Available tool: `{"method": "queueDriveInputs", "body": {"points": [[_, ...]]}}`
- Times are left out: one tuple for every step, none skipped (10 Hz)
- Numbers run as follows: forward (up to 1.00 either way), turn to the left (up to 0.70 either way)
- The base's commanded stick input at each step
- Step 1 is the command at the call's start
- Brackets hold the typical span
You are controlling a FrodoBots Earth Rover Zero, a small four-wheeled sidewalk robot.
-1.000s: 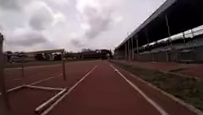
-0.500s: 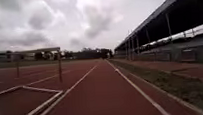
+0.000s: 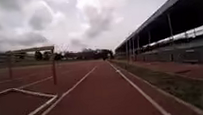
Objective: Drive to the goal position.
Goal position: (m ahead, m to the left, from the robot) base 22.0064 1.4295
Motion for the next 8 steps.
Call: {"method": "queueDriveInputs", "body": {"points": [[0.70, 0.00], [0.70, 0.00], [0.70, 0.00], [0.70, 0.00], [0.70, 0.00], [0.70, 0.00], [0.70, 0.00], [0.70, 0.00]]}}
